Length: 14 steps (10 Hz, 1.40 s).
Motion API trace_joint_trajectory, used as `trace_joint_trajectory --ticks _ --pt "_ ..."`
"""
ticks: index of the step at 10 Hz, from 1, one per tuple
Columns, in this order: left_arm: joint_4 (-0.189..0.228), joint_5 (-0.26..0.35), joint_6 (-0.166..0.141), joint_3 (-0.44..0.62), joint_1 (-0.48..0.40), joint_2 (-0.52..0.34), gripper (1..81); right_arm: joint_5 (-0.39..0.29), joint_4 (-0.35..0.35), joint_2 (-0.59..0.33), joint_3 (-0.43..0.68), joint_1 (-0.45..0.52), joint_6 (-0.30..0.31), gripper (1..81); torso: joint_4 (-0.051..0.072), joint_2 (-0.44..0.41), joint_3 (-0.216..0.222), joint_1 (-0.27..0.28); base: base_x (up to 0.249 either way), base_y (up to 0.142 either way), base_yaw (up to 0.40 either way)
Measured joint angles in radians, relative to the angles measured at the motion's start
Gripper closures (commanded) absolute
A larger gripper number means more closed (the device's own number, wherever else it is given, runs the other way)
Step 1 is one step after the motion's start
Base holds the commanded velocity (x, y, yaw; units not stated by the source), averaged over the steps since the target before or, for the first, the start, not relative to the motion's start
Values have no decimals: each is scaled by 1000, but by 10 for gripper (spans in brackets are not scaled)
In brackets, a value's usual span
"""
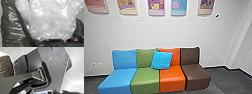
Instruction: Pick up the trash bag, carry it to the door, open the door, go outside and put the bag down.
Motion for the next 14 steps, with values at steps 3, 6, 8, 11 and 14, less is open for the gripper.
trace_joint_trajectory --ticks 3,6,8,11,14 --pt "-3 2 0 0 10 0 811 -4 0 0 0 -11 0 10 0 0 0 0 0 0 -216" --pt "-3 -2 0 0 0 3 811 -2 0 8 -1 -15 0 10 0 0 0 0 0 0 -260" --pt "-3 0 0 0 3 3 811 -2 0 5 -2 -17 0 10 0 0 0 0 0 0 -267" --pt "-4 -3 0 0 9 6 811 -4 0 27 -6 -17 0 10 0 0 0 0 0 0 -269" --pt "-4 -15 0 0 9 6 811 -2 0 77 -67 -17 0 10 0 0 0 0 0 0 -265"
